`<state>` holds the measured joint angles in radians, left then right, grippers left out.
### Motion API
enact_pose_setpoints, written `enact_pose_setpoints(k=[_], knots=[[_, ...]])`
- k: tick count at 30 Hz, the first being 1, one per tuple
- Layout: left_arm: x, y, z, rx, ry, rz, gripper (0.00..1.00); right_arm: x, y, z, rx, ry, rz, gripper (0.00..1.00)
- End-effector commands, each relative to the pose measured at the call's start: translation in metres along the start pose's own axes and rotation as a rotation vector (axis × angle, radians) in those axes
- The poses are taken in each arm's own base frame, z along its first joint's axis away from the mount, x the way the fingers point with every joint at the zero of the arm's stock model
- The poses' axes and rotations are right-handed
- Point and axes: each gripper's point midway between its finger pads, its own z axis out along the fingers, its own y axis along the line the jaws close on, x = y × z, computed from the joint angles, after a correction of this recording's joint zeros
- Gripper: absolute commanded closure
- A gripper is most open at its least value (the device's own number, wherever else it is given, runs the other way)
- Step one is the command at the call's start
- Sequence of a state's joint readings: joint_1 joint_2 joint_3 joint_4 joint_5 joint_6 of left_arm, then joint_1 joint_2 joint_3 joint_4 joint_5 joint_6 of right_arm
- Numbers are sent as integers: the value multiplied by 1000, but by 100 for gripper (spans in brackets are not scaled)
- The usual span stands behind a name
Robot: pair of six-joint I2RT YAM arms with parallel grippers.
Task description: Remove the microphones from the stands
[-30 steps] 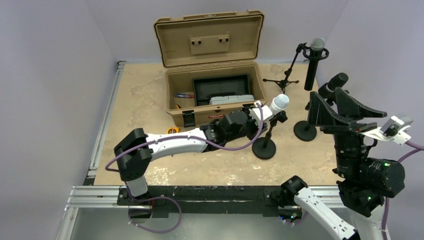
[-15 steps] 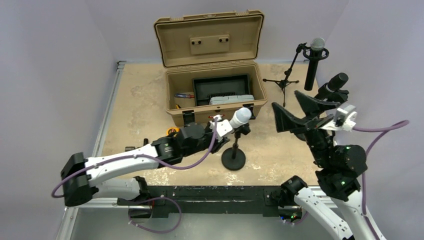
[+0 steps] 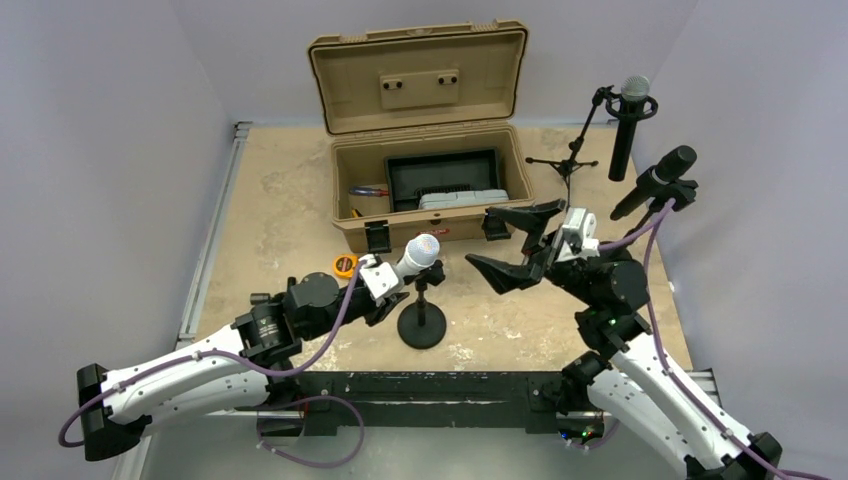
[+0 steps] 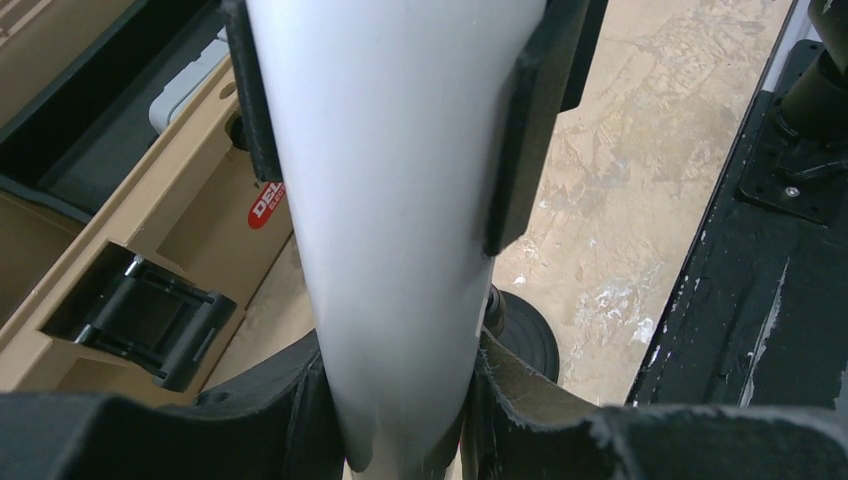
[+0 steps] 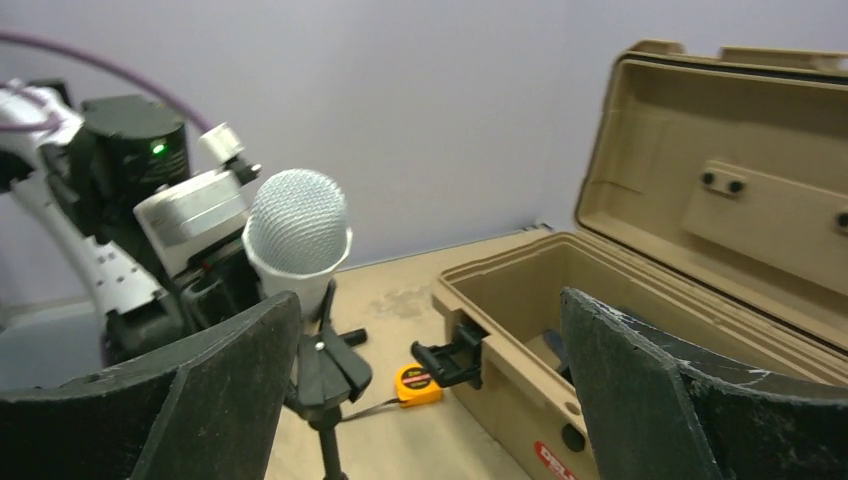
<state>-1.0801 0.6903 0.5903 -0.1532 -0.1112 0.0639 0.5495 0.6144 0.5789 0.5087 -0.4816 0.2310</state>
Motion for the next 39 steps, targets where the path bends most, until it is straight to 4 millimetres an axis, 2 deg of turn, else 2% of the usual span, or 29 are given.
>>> enact_pose_setpoints(k=[1, 9, 14, 20, 24, 29, 34, 39], knots=[[-26, 1, -1, -2, -91, -39, 100, -3, 39, 1, -241, -77, -84, 1], [-29, 0, 1, -2, -96, -49, 100, 38, 66, 5, -373, -55, -77, 4], [-29, -2, 4, 8, -91, -56, 100, 62, 64, 14, -381, -13, -82, 6], [-26, -4, 7, 19, -82, -63, 100, 60, 62, 19, -375, -35, -89, 10], [-29, -3, 5, 14, -89, -64, 100, 72, 64, 18, -397, -10, -71, 19], [-31, -4, 4, 19, -90, -64, 100, 86, 65, 19, -423, 25, -45, 22], [-29, -5, 6, 16, -87, -92, 100, 88, 62, 21, -403, 29, -40, 23], [-30, -6, 8, 21, -91, -98, 100, 100, 61, 24, -414, 62, -19, 30]])
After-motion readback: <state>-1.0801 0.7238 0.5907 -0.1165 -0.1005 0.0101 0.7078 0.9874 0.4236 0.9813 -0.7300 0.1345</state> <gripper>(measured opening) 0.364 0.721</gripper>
